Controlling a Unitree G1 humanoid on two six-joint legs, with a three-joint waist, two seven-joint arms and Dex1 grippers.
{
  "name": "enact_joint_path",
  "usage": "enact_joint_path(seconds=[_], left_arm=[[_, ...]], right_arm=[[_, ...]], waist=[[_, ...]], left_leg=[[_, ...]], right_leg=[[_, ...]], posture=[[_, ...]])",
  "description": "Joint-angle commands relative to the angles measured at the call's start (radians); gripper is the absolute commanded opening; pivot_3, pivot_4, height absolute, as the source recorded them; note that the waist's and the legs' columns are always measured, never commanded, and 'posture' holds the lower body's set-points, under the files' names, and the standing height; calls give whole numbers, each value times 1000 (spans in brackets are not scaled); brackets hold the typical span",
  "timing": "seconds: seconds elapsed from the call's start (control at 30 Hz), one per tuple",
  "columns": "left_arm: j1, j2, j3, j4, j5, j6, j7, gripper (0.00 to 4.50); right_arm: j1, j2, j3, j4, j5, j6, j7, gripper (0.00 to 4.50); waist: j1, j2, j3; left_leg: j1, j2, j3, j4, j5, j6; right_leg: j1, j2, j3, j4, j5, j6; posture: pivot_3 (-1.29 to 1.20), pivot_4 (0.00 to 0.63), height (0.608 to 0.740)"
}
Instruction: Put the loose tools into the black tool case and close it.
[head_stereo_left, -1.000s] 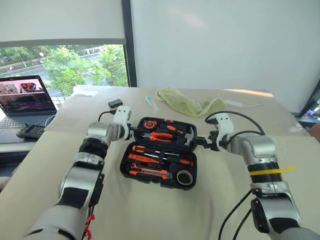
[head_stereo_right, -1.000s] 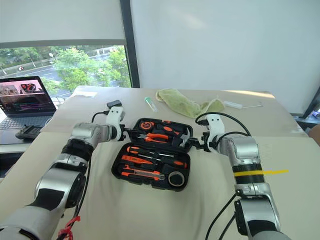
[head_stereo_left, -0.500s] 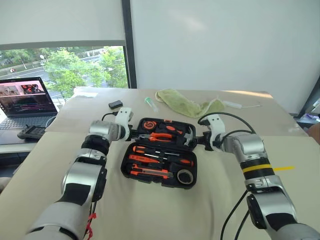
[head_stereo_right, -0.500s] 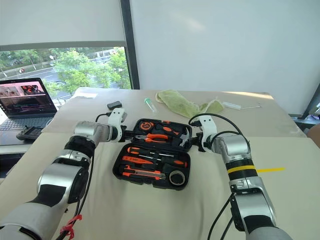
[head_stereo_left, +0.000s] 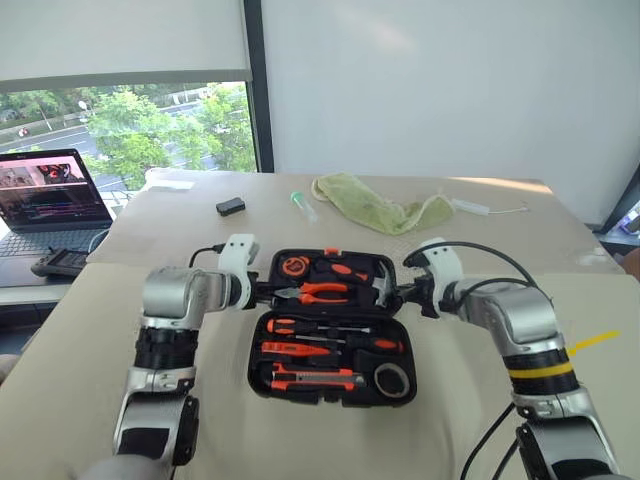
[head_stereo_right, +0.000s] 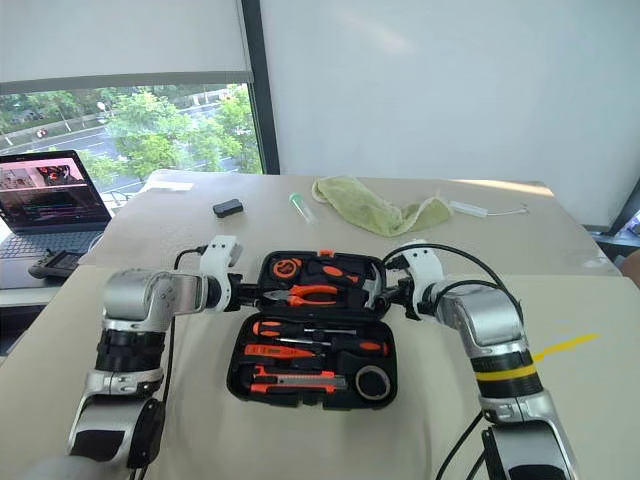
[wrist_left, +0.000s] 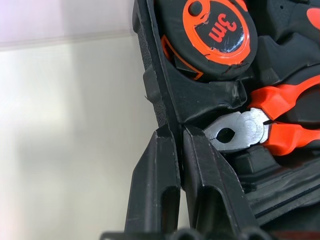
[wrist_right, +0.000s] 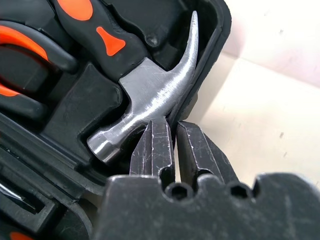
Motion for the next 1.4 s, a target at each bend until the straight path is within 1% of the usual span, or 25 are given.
enact_joint_path(seconds=[0.03,0.17,0.27,0.33,0.43,0.6,0.8,0.93,1.03,1.17,1.3,1.4], left_arm=[[64,-11,-4,-112,-39,119,8,0],[132,9,-13,-191,-69,129,13,0],[157,3,-16,-216,-66,123,23,0],[168,-11,-11,-221,-70,75,23,0],[193,-16,-28,-242,-74,-47,8,0],[222,-29,-31,-250,-85,-228,-27,0],[233,-8,-65,-215,-59,-496,-84,0],[305,37,-91,-269,-48,-679,-168,0],[360,64,-103,-295,-36,-803,-214,0],[443,112,-128,-312,-4,-998,-290,0],[487,151,-148,-280,46,-1191,-348,0],[508,180,-159,-234,83,-1333,-396,0]], right_arm=[[55,4,-14,-159,67,108,6,17],[124,17,-55,-288,93,194,-18,17],[163,27,-79,-320,92,209,-42,17],[177,45,-103,-318,85,194,-59,17],[206,48,-104,-313,62,76,-64,17],[243,72,-110,-303,48,-106,-64,17],[249,106,-102,-281,15,-333,-59,17],[296,108,-95,-313,-24,-484,-55,17],[350,110,-92,-358,-24,-567,-41,17],[437,90,-81,-430,-43,-685,-23,17],[514,52,-60,-458,-83,-792,5,17],[575,2,-33,-480,-140,-894,34,17]], waist=[[0,0,0],[1,0,0],[1,0,0],[1,0,0],[5,0,0],[11,0,0],[13,0,0],[13,0,0],[12,0,0],[13,0,1],[16,0,1],[21,0,1]], left_leg=[[0,0,0,0,0,0],[1,1,1,1,1,-2],[3,1,1,2,2,-3],[7,1,1,1,2,-3],[14,1,1,-1,1,-1],[15,1,1,1,1,-1],[11,1,1,1,6,-2],[2,1,1,0,7,-5],[-1,2,1,-1,9,-6],[-8,2,1,-1,8,-6],[-8,2,2,0,8,-5],[-6,2,2,2,7,-3]], right_leg=[[0,0,0,-1,0,0],[2,1,1,-2,0,0],[4,1,2,-1,-1,-2],[7,1,2,-1,-1,-2],[15,0,1,-4,-2,-3],[15,-1,2,-4,-1,-4],[10,0,2,-3,2,-8],[0,0,2,-1,2,-8],[-4,2,2,3,2,-8],[-9,2,1,0,2,-8],[-8,2,0,-1,2,-8],[-6,2,0,-3,2,-8]], posture=[[0,150,740],[0,150,740],[0,150,740],[0,150,740],[0,150,740],[0,150,740],[0,150,740],[0,150,740],[0,150,740],[0,150,740],[0,150,740],[0,150,740]])
